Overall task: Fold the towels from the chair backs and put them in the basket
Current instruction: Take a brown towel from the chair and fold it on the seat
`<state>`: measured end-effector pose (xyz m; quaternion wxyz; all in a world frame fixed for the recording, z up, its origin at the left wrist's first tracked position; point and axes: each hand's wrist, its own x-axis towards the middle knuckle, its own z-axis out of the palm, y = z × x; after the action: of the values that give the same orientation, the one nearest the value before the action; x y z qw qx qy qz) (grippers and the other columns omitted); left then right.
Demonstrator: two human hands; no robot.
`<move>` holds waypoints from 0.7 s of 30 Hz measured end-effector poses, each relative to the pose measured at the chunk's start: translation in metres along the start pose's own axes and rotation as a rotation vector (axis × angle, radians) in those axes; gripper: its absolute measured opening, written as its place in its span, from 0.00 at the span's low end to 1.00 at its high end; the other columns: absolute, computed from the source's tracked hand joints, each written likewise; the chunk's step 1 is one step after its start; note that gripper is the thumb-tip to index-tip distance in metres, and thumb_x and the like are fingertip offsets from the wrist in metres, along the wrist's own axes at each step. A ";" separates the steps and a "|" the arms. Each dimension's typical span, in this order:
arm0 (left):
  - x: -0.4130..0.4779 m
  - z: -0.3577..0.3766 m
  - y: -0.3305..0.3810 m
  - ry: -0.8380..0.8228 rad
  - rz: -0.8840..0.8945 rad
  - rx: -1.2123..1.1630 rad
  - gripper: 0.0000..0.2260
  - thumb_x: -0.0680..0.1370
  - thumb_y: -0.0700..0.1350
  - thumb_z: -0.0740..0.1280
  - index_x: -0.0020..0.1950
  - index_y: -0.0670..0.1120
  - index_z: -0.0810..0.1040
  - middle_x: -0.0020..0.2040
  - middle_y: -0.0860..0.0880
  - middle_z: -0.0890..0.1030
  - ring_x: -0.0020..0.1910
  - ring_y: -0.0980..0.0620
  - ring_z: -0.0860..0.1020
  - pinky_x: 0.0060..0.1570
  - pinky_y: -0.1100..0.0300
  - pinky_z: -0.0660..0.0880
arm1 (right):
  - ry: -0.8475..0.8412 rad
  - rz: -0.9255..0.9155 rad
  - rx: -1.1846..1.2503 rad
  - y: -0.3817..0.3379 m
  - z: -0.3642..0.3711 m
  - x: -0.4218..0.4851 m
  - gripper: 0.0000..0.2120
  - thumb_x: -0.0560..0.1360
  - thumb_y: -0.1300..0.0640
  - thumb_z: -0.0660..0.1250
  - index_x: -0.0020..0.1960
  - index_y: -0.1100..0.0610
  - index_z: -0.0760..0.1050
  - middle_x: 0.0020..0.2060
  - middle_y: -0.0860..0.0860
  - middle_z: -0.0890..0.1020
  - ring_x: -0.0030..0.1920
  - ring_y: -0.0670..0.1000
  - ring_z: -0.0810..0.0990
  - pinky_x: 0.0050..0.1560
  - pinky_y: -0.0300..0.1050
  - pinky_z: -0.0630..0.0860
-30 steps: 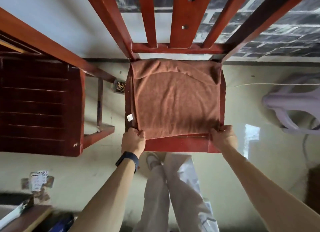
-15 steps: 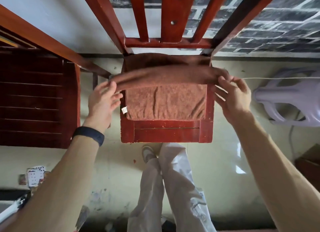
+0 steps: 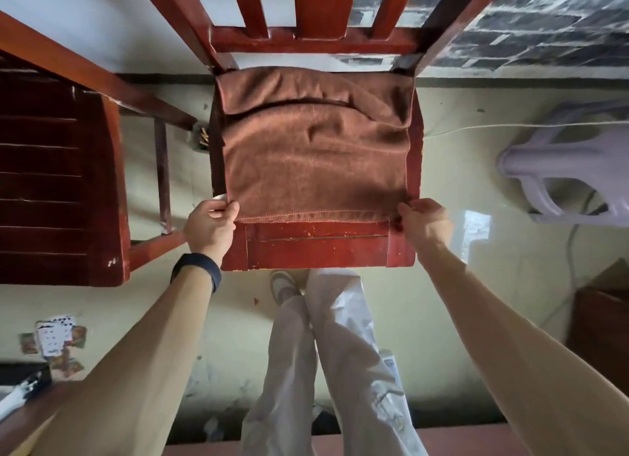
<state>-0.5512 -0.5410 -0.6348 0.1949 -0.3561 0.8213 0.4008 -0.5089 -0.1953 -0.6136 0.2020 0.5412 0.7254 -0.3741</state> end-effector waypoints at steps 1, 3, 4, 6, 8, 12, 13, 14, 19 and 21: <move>-0.001 0.000 0.001 0.014 0.014 0.005 0.07 0.76 0.51 0.73 0.48 0.49 0.80 0.44 0.45 0.85 0.35 0.49 0.83 0.35 0.61 0.78 | 0.009 0.014 0.019 0.000 0.000 -0.001 0.03 0.67 0.48 0.70 0.39 0.46 0.78 0.38 0.47 0.85 0.43 0.54 0.85 0.51 0.50 0.83; -0.002 -0.001 0.003 0.048 0.012 0.011 0.08 0.77 0.52 0.71 0.50 0.48 0.81 0.47 0.45 0.85 0.42 0.44 0.84 0.45 0.53 0.81 | 0.016 0.062 0.089 -0.001 -0.002 -0.005 0.09 0.64 0.48 0.68 0.41 0.51 0.80 0.39 0.53 0.86 0.45 0.58 0.85 0.51 0.55 0.83; -0.002 -0.001 0.005 0.068 -0.001 0.011 0.09 0.77 0.52 0.70 0.51 0.48 0.80 0.48 0.45 0.84 0.44 0.43 0.84 0.47 0.51 0.80 | 0.020 0.086 0.121 0.000 -0.003 -0.007 0.13 0.63 0.48 0.67 0.42 0.54 0.81 0.39 0.56 0.86 0.45 0.61 0.85 0.50 0.58 0.83; -0.003 -0.001 0.007 0.085 -0.030 0.001 0.09 0.79 0.52 0.69 0.51 0.48 0.78 0.50 0.44 0.84 0.46 0.41 0.84 0.50 0.48 0.80 | 0.015 0.091 0.105 0.004 -0.002 -0.014 0.13 0.63 0.48 0.66 0.42 0.55 0.80 0.39 0.57 0.85 0.45 0.62 0.84 0.50 0.59 0.82; -0.004 0.002 0.007 0.048 -0.046 0.014 0.09 0.79 0.50 0.68 0.53 0.44 0.79 0.51 0.41 0.84 0.49 0.39 0.83 0.54 0.46 0.79 | 0.014 0.050 0.000 0.008 0.002 -0.022 0.08 0.67 0.51 0.67 0.44 0.52 0.79 0.40 0.53 0.85 0.47 0.59 0.83 0.53 0.55 0.81; -0.010 0.007 0.006 0.047 0.030 0.161 0.10 0.77 0.48 0.70 0.51 0.42 0.79 0.42 0.47 0.82 0.45 0.45 0.81 0.44 0.61 0.73 | 0.073 -0.075 -0.129 0.015 0.011 -0.020 0.10 0.75 0.52 0.69 0.55 0.55 0.79 0.52 0.57 0.83 0.55 0.60 0.80 0.60 0.51 0.75; -0.011 0.008 0.008 0.060 0.037 0.159 0.10 0.77 0.48 0.71 0.51 0.42 0.78 0.41 0.48 0.81 0.44 0.47 0.81 0.42 0.62 0.71 | 0.088 -0.093 -0.126 0.016 0.012 -0.018 0.11 0.76 0.53 0.69 0.56 0.56 0.78 0.52 0.58 0.83 0.55 0.60 0.79 0.60 0.50 0.74; -0.012 0.008 0.009 0.070 0.035 0.158 0.11 0.76 0.48 0.72 0.51 0.42 0.77 0.40 0.49 0.79 0.44 0.47 0.80 0.42 0.63 0.70 | 0.101 -0.113 -0.119 0.016 0.014 -0.016 0.11 0.76 0.54 0.68 0.56 0.57 0.76 0.51 0.58 0.82 0.56 0.60 0.78 0.59 0.50 0.73; -0.015 0.014 0.016 0.063 0.067 0.356 0.11 0.79 0.48 0.67 0.51 0.40 0.81 0.47 0.40 0.82 0.54 0.40 0.78 0.51 0.53 0.74 | 0.092 -0.205 -0.207 0.018 0.018 -0.016 0.10 0.78 0.56 0.64 0.57 0.58 0.77 0.54 0.59 0.80 0.57 0.58 0.75 0.57 0.46 0.67; -0.016 0.016 0.021 0.041 0.042 0.423 0.12 0.80 0.48 0.63 0.53 0.40 0.80 0.51 0.37 0.81 0.56 0.39 0.76 0.53 0.52 0.72 | 0.084 -0.191 -0.196 0.015 0.018 -0.017 0.11 0.78 0.57 0.62 0.57 0.60 0.76 0.55 0.59 0.78 0.58 0.59 0.75 0.59 0.47 0.67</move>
<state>-0.5558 -0.5128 -0.6237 0.2402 -0.2981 0.8982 0.2159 -0.4912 -0.2176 -0.6186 0.1865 0.4626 0.8146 -0.2961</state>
